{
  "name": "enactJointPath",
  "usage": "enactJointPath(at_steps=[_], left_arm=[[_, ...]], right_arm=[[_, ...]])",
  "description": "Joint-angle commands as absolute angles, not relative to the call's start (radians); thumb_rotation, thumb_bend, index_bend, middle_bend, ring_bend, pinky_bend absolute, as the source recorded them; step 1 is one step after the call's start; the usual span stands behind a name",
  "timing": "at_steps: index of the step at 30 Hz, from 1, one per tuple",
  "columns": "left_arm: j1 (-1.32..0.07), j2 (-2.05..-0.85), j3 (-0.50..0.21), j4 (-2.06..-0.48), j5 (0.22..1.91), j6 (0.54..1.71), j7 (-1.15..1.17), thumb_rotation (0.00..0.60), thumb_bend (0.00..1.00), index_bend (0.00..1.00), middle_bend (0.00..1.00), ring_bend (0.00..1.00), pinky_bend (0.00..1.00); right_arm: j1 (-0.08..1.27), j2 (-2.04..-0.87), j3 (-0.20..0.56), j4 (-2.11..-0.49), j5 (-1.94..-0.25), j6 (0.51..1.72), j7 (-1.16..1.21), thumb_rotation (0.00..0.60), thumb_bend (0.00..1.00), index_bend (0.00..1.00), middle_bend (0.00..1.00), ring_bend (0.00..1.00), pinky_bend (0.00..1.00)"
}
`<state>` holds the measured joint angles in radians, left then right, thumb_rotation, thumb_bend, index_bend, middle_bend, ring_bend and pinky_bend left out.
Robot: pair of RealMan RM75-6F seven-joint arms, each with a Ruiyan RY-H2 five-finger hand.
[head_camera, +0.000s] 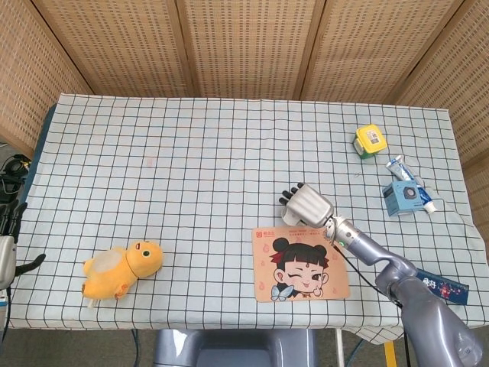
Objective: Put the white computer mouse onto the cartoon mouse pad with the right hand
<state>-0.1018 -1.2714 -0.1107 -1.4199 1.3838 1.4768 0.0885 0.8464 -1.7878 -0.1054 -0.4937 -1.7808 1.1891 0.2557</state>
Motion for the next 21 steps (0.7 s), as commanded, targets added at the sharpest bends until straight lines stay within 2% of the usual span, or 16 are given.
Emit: enactJointPath(at_steps=[1, 12, 17, 21], left_arm=[[-0.101, -1.270, -0.109, -1.423, 1.388, 1.481, 0.087, 0.600, 0.00, 0.00, 0.00, 0.00, 0.00], [-0.095, -1.263, -0.101, -1.435, 1.410, 1.499, 0.079, 0.600, 0.00, 0.00, 0.00, 0.00, 0.00], [-0.092, -1.260, -0.096, -1.443, 1.421, 1.508, 0.079, 0.600, 0.00, 0.00, 0.00, 0.00, 0.00], [-0.091, -1.259, -0.094, -1.448, 1.428, 1.514, 0.082, 0.600, 0.00, 0.00, 0.00, 0.00, 0.00]], right_arm=[[0.849, -1.729, -0.126, -0.628, -1.815, 1.248, 0.186, 0.600, 0.21, 0.80, 0.65, 0.56, 0.59], [0.810, -1.594, -0.204, -0.985, -1.920, 1.317, -0.024, 0.600, 0.20, 0.81, 0.65, 0.56, 0.59], [0.797, -1.569, -0.241, -1.048, -1.965, 1.314, -0.065, 0.600, 0.20, 0.81, 0.65, 0.56, 0.59], [0.782, -1.573, -0.239, -1.040, -1.965, 1.310, -0.077, 0.600, 0.20, 0.81, 0.65, 0.56, 0.59]])
